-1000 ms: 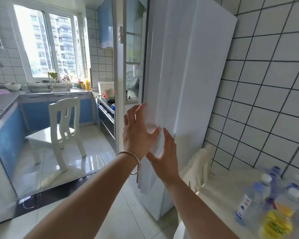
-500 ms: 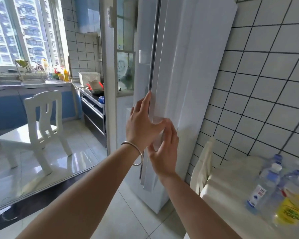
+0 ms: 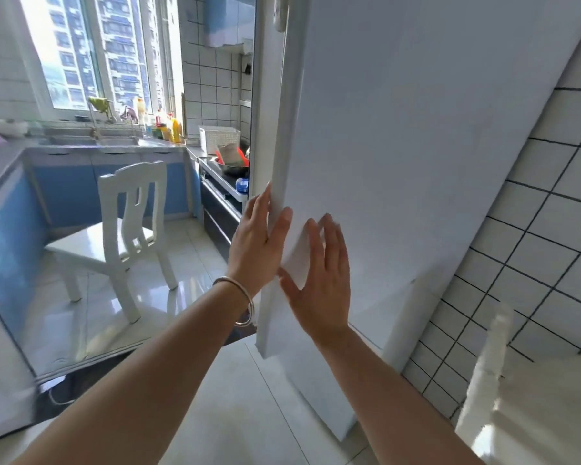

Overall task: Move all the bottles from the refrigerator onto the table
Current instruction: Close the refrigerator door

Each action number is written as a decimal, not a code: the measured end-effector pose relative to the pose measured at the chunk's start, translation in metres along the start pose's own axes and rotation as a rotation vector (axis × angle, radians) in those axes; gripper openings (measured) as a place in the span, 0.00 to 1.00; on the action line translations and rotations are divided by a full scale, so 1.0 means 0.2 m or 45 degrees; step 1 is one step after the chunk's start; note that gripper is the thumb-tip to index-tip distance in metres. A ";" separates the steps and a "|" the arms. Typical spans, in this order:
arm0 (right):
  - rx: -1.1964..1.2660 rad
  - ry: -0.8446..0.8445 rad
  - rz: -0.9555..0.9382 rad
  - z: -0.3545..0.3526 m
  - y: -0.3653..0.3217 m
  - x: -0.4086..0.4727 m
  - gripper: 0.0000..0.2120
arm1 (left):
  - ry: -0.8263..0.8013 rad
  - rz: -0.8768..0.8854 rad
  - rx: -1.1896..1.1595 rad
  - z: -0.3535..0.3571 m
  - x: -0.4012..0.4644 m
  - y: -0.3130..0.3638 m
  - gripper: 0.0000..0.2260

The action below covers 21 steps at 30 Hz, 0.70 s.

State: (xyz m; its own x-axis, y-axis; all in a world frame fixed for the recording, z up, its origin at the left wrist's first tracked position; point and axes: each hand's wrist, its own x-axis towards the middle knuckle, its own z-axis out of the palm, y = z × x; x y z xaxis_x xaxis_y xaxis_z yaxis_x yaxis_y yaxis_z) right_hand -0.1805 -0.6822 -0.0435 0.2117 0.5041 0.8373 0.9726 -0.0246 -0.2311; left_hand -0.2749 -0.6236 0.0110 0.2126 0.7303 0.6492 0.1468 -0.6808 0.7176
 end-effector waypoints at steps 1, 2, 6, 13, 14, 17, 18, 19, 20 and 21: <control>-0.017 0.012 -0.019 0.07 0.01 0.04 0.35 | 0.015 -0.013 -0.018 0.00 0.05 -0.05 0.29; -0.033 0.020 -0.042 0.14 0.02 0.08 0.35 | 0.030 -0.015 -0.047 -0.01 0.11 -0.11 0.29; -0.065 0.046 -0.138 0.39 0.10 0.28 0.31 | 0.081 -0.015 -0.156 0.01 0.34 -0.35 0.28; -0.216 0.066 -0.239 0.78 0.21 0.60 0.28 | 0.107 -0.032 0.075 0.07 0.75 -0.70 0.26; -0.243 0.056 -0.236 0.83 0.22 0.63 0.28 | 0.083 -0.049 0.065 0.09 0.80 -0.75 0.27; -0.370 0.032 -0.254 0.98 0.28 0.74 0.28 | 0.034 -0.084 0.012 0.17 0.97 -0.90 0.30; -0.419 0.028 -0.260 1.03 0.31 0.77 0.30 | 0.019 -0.093 0.004 0.19 1.03 -0.94 0.30; -0.464 0.028 -0.261 1.07 0.34 0.80 0.31 | -0.001 -0.096 -0.003 0.22 1.10 -0.98 0.31; -0.505 0.034 -0.254 1.12 0.37 0.83 0.33 | -0.028 -0.083 -0.007 0.24 1.16 -1.02 0.31; -0.542 0.048 -0.235 1.16 0.39 0.87 0.33 | -0.058 -0.069 -0.009 0.27 1.22 -1.06 0.31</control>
State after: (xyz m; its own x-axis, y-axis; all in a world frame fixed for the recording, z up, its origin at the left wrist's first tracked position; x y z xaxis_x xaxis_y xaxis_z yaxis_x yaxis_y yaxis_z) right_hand -0.0900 -0.3960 -0.0318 0.0268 0.5019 0.8645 0.9454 -0.2936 0.1411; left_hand -0.2027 -0.3035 0.0037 0.2485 0.7626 0.5972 0.1527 -0.6397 0.7533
